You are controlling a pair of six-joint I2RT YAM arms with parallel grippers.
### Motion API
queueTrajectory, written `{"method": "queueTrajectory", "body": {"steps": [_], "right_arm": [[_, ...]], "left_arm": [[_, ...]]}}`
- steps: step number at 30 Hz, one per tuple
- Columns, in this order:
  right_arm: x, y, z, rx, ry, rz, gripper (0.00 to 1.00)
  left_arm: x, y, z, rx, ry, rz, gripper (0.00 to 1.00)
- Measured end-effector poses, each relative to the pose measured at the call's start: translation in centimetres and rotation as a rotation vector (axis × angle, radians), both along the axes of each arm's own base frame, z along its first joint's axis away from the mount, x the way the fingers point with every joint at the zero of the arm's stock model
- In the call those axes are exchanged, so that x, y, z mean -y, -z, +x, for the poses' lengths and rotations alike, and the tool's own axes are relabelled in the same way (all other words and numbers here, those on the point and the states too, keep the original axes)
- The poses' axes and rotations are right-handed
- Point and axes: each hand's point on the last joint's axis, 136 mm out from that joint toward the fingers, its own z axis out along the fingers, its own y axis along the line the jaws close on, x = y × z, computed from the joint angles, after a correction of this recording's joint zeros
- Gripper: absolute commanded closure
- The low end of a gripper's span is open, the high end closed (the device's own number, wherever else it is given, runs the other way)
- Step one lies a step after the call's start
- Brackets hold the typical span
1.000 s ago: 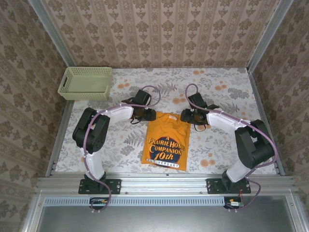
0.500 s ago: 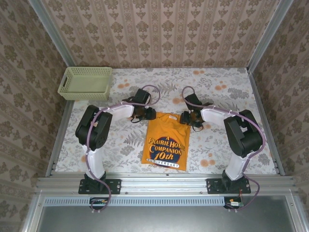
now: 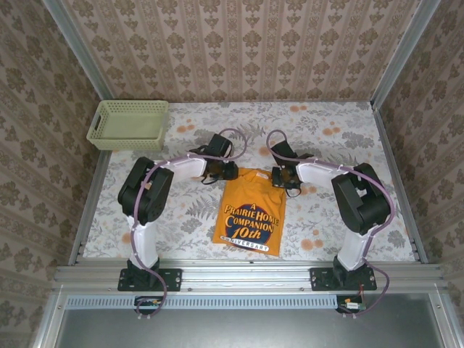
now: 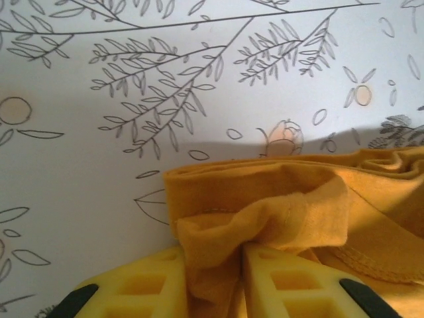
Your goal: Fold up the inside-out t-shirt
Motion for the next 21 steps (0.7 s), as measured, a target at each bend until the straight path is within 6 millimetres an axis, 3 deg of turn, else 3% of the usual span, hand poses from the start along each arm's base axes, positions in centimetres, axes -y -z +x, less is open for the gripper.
{"method": "queueTrajectory", "body": {"steps": [6,9,14,18,21], "right_arm": [[-3.4,-0.2,0.5,0.052,-0.068,0.064,0.88],[-4.1,-0.3,0.6,0.061,-0.082,0.080,0.91],[-4.3,-0.4,0.7,0.069,-0.086,0.090,0.97],[-3.3,-0.6,0.0,0.077,-0.074,0.095,1.00],[-2.6,-1.5,-0.7,0.089,-0.069,0.110,1.00]], "left_arm": [[0.6,0.0,-0.3,0.006,0.014,-0.001,0.70],[0.7,0.0,-0.2,0.005,0.013,0.009,0.76],[0.4,0.1,0.0,0.008,-0.001,0.028,0.98],[-0.2,0.0,-0.5,0.026,-0.021,0.001,1.00],[-2.5,-0.4,-1.9,0.026,-0.068,-0.013,1.00]]}}
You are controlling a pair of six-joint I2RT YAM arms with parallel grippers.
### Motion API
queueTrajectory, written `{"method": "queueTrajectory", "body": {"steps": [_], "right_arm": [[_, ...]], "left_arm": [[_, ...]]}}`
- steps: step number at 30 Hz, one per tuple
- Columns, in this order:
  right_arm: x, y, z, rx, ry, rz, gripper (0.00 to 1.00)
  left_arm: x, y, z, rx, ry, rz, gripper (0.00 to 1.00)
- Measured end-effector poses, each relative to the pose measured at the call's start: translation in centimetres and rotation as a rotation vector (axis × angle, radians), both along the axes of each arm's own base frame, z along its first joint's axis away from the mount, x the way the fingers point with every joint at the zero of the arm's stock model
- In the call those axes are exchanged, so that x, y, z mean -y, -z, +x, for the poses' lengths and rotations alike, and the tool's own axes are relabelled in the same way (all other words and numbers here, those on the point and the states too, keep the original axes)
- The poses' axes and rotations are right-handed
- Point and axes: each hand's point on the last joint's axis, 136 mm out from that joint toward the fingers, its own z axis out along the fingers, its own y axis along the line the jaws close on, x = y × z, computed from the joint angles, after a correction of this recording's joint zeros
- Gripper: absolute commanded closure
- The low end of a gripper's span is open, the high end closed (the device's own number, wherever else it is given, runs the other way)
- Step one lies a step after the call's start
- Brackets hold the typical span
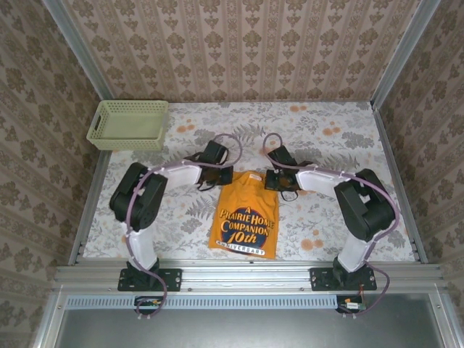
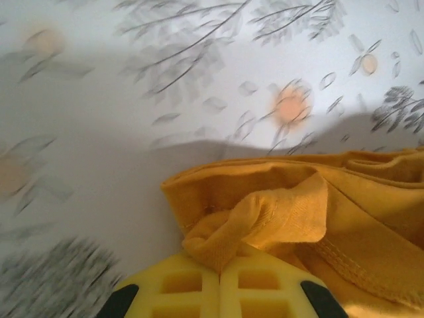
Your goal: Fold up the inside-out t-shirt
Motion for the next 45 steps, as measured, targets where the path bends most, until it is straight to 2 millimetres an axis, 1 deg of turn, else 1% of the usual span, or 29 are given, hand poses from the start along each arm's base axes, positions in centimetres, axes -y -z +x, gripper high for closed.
{"method": "queueTrajectory", "body": {"steps": [2,4,8,12,15,17,18,20,21,22,23,24,26,27,28,29,31,32,33,34,36,37,38,39,41,42,43,44,45], "right_arm": [[0.2,-1.3,-0.2,0.028,0.000,0.026,1.00],[0.1,-2.8,-0.2,0.064,-0.006,0.072,1.00],[-0.8,-5.0,0.1,0.116,-0.032,0.159,1.00],[-1.5,-5.6,0.3,0.126,-0.053,0.205,1.00],[-1.9,-6.2,0.6,0.134,-0.061,0.222,1.00],[-2.1,-7.0,1.2,0.146,-0.062,0.235,1.00],[-2.1,-7.6,1.7,0.155,-0.059,0.242,1.00],[-1.8,-9.2,3.2,0.182,-0.046,0.258,1.00],[-1.6,-10.3,4.3,0.203,-0.038,0.269,1.00],[-1.3,-11.5,5.4,0.227,-0.029,0.276,1.00],[-1.0,-13.2,6.9,0.260,-0.022,0.283,1.00],[-0.8,-14.9,8.3,0.298,-0.018,0.288,1.00],[-0.6,-19.2,11.3,0.390,-0.020,0.302,1.00],[-0.5,-21.0,12.2,0.428,-0.024,0.308,1.00],[-0.5,-23.4,13.2,0.477,-0.032,0.319,1.00],[-0.5,-25.3,13.8,0.520,-0.043,0.326,1.00],[-0.6,-27.9,14.1,0.577,-0.063,0.338,1.00],[-0.7,-28.6,14.0,0.595,-0.077,0.343,1.00],[-0.8,-28.7,13.7,0.601,-0.086,0.346,1.00],[-1.0,-28.2,13.1,0.600,-0.096,0.349,1.00],[-1.2,-25.6,11.4,0.559,-0.111,0.348,1.00],[-1.3,-23.6,10.3,0.525,-0.117,0.345,1.00],[-1.3,-20.9,8.8,0.478,-0.121,0.338,1.00],[-1.2,-18.7,7.6,0.436,-0.123,0.331,1.00],[-0.9,-13.2,4.0,0.315,-0.121,0.312,1.00],[-0.7,-11.3,2.5,0.272,-0.120,0.305,1.00],[-0.5,-9.4,0.6,0.225,-0.119,0.298,1.00],[-0.3,-8.1,-1.1,0.193,-0.121,0.294,1.00],[-0.2,-7.5,-2.4,0.179,-0.123,0.295,1.00]], "left_arm": [[-1.8,-0.9,-0.8,0.018,-0.042,-0.016,1.00],[-2.8,-2.2,-1.3,0.055,-0.071,-0.043,1.00],[-3.3,-5.0,-2.1,0.137,-0.099,-0.120,1.00],[-3.6,-6.1,-2.5,0.173,-0.121,-0.169,1.00],[-3.5,-6.5,-2.4,0.181,-0.128,-0.180,1.00],[-3.7,-6.9,-2.0,0.185,-0.137,-0.182,1.00],[-3.9,-7.3,-1.6,0.187,-0.144,-0.184,1.00],[-4.1,-8.9,0.2,0.208,-0.166,-0.201,1.00],[-4.1,-9.8,1.1,0.220,-0.173,-0.210,1.00],[-4.1,-11.2,2.6,0.242,-0.185,-0.223,1.00],[-4.1,-12.9,4.1,0.269,-0.194,-0.242,1.00],[-4.2,-14.6,5.6,0.298,-0.201,-0.261,1.00],[-4.5,-18.5,8.6,0.373,-0.212,-0.299,1.00],[-4.6,-20.5,9.6,0.413,-0.213,-0.316,1.00],[-4.8,-22.5,10.5,0.454,-0.211,-0.334,1.00],[-4.9,-24.2,11.0,0.492,-0.207,-0.348,1.00],[-5.0,-26.4,10.8,0.547,-0.190,-0.373,1.00],[-5.0,-26.9,10.4,0.563,-0.180,-0.383,1.00],[-4.9,-26.9,9.7,0.569,-0.168,-0.390,1.00],[-4.9,-26.4,8.7,0.570,-0.155,-0.395,1.00],[-4.7,-24.3,6.4,0.546,-0.129,-0.392,1.00],[-4.4,-22.5,4.8,0.518,-0.110,-0.386,1.00],[-3.9,-20.8,3.4,0.491,-0.089,-0.381,1.00],[-3.4,-18.9,1.8,0.458,-0.065,-0.372,1.00],[-2.2,-14.8,-1.9,0.377,-0.003,-0.344,1.00],[-1.8,-13.1,-3.7,0.342,0.026,-0.329,1.00],[-1.4,-11.5,-5.7,0.308,0.059,-0.315,1.00],[-1.1,-10.4,-7.6,0.282,0.088,-0.305,1.00],[-1.1,-9.9,-8.7,0.272,0.103,-0.301,1.00]]}}
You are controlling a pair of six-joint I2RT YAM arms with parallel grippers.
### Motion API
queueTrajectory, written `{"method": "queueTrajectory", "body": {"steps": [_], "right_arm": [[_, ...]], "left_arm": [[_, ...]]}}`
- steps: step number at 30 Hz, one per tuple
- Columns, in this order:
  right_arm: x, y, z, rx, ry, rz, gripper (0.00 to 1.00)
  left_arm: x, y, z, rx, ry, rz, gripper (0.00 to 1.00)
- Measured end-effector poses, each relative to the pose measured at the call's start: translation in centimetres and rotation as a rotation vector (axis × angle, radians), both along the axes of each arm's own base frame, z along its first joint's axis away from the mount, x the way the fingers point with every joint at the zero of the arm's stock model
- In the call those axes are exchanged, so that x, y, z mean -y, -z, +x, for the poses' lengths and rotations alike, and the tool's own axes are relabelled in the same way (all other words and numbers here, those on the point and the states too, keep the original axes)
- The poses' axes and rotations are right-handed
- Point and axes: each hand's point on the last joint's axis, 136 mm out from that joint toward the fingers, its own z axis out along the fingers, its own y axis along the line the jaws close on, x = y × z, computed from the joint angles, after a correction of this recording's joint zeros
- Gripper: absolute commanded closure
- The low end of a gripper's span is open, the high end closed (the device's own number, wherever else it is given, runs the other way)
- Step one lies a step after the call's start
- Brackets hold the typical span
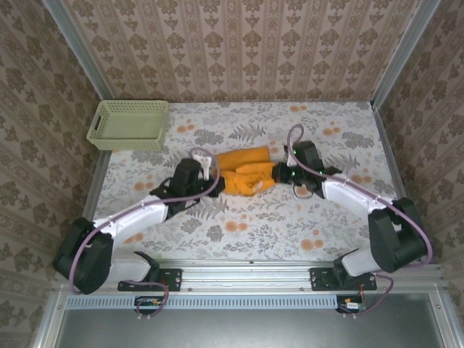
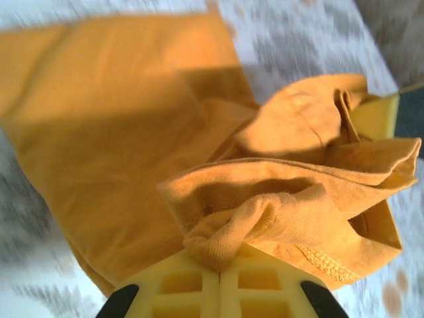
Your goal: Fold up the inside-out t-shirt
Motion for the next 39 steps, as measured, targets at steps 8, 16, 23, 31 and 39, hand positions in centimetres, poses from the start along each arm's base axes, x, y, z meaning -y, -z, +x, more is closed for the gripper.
{"method": "queueTrajectory", "body": {"steps": [8,16,23,31,39], "right_arm": [[0.1,-4.1,-3.0,0.120,0.003,0.062,1.00],[-0.5,-5.2,1.8,0.109,0.054,-0.006,1.00],[-1.1,-2.0,5.7,0.024,0.071,-0.115,1.00],[-0.2,1.6,7.2,-0.030,0.095,-0.235,1.00],[0.3,4.4,8.2,-0.067,0.102,-0.296,1.00]], "left_arm": [[-0.1,-3.0,-1.9,0.089,-0.027,-0.044,1.00],[-0.6,-3.0,4.4,0.058,-0.186,0.023,1.00],[-2.0,1.8,7.3,-0.084,-0.295,0.100,1.00],[-2.4,5.1,9.6,-0.179,-0.336,0.129,1.00],[-2.4,6.2,10.9,-0.214,-0.352,0.129,0.97]]}}
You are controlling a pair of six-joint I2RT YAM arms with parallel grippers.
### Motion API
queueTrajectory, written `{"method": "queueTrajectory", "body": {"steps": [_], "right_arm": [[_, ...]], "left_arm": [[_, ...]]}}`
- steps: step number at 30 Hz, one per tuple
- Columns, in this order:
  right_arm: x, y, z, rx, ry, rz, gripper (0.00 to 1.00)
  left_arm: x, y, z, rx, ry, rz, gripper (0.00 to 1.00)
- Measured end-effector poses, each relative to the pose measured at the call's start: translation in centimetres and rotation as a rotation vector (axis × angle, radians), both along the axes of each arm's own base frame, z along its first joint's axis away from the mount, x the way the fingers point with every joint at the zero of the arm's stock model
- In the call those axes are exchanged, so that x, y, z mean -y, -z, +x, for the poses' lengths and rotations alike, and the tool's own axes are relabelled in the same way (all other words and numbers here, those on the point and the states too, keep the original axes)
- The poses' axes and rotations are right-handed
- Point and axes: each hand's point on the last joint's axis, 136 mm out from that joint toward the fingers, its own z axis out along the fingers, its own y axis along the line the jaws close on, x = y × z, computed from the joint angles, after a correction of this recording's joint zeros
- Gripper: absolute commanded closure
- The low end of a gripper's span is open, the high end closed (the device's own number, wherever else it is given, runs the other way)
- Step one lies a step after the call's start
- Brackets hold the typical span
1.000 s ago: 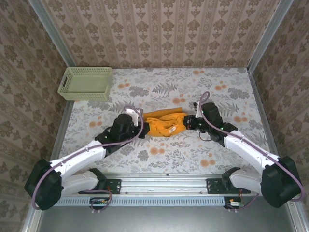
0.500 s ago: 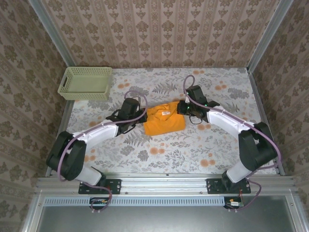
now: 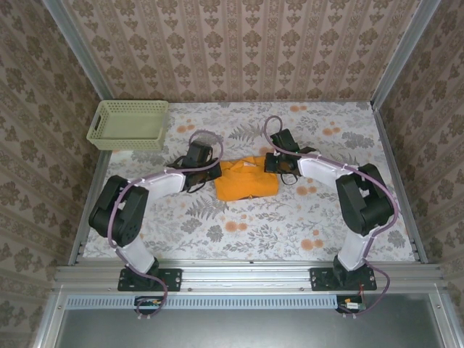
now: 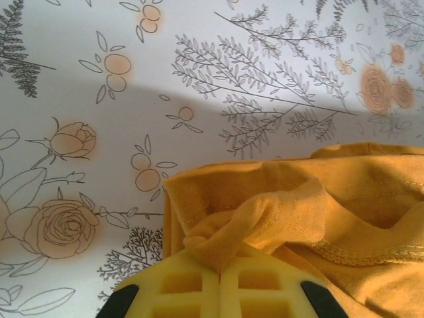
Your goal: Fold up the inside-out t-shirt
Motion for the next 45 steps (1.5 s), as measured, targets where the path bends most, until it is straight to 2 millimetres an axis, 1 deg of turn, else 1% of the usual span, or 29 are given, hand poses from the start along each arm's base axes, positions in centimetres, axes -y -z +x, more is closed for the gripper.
{"method": "queueTrajectory", "body": {"steps": [2,5,7,9,11,15,17,18,20,22,24,25,27,28,29,30,32,33,35,37,39,41,43,45], "right_arm": [[0.2,0.7,0.2,-0.013,0.006,-0.009,1.00],[0.3,1.4,0.5,-0.026,0.011,-0.014,1.00],[0.3,1.7,0.7,-0.029,0.010,-0.017,1.00],[0.3,1.8,0.9,-0.029,0.005,-0.021,0.98],[0.3,1.6,1.0,-0.024,0.002,-0.022,0.92],[0.5,0.8,1.7,-0.007,0.001,-0.026,0.69],[1.0,0.3,1.7,-0.002,0.005,-0.044,0.60],[1.5,0.0,1.6,0.000,0.014,-0.061,0.52],[2.7,-1.3,1.2,0.016,0.040,-0.107,0.41],[3.8,-3.6,0.8,0.055,0.058,-0.148,0.37],[4.6,-6.4,0.4,0.115,0.069,-0.173,0.34],[4.7,-7.4,0.0,0.140,0.066,-0.181,0.33],[4.2,-9.3,-1.4,0.190,0.039,-0.191,0.31],[3.6,-9.7,-2.1,0.204,0.017,-0.192,0.30],[2.5,-10.0,-3.1,0.216,-0.019,-0.194,0.30],[1.5,-10.0,-3.8,0.219,-0.047,-0.192,0.29],[-0.9,-9.2,-5.3,0.208,-0.116,-0.179,0.29],[-1.9,-8.5,-6.0,0.193,-0.144,-0.163,0.28],[-3.0,-6.5,-6.7,0.150,-0.168,-0.139,0.28],[-3.2,-4.4,-6.6,0.104,-0.162,-0.137,0.29],[-3.2,-2.2,-6.3,0.057,-0.149,-0.140,0.28],[-2.7,0.0,-5.8,0.011,-0.130,-0.145,0.28],[-2.1,1.2,-5.5,-0.021,-0.111,-0.141,0.28],[-1.6,1.4,-5.2,-0.027,-0.098,-0.140,0.27]], "left_arm": [[-0.2,0.5,0.2,-0.019,-0.008,-0.001,0.94],[-0.4,1.4,0.5,-0.050,-0.018,-0.003,0.94],[-0.4,1.8,0.6,-0.063,-0.019,-0.004,0.94],[-0.3,2.1,0.7,-0.076,-0.018,-0.005,0.91],[-0.3,2.2,0.7,-0.084,-0.018,-0.003,0.84],[-0.9,1.8,1.1,-0.099,-0.034,0.003,0.63],[-1.7,1.5,1.2,-0.112,-0.052,0.019,0.57],[-2.3,1.3,1.1,-0.115,-0.066,0.036,0.54],[-3.6,0.6,0.6,-0.121,-0.095,0.072,0.49],[-4.8,-0.8,0.3,-0.104,-0.119,0.088,0.45],[-5.9,-2.6,-0.1,-0.067,-0.143,0.090,0.44],[-6.3,-3.3,-0.3,-0.049,-0.152,0.092,0.44],[-6.3,-4.5,-1.2,-0.014,-0.150,0.096,0.43],[-5.8,-4.9,-1.9,-0.001,-0.132,0.096,0.43],[-4.8,-5.1,-2.6,0.010,-0.100,0.096,0.43],[-3.8,-5.2,-3.3,0.018,-0.067,0.095,0.43],[-0.9,-5.0,-4.7,0.028,0.020,0.083,0.43],[0.3,-4.8,-5.2,0.029,0.053,0.076,0.43],[1.9,-3.8,-5.7,0.014,0.096,0.072,0.43],[2.4,-2.4,-5.2,-0.011,0.102,0.082,0.42],[2.4,-0.7,-4.4,-0.046,0.094,0.096,0.43],[2.1,1.1,-3.7,-0.091,0.084,0.103,0.44],[1.6,2.1,-3.2,-0.122,0.074,0.096,0.44],[1.0,2.3,-2.9,-0.133,0.058,0.093,0.42]]}}
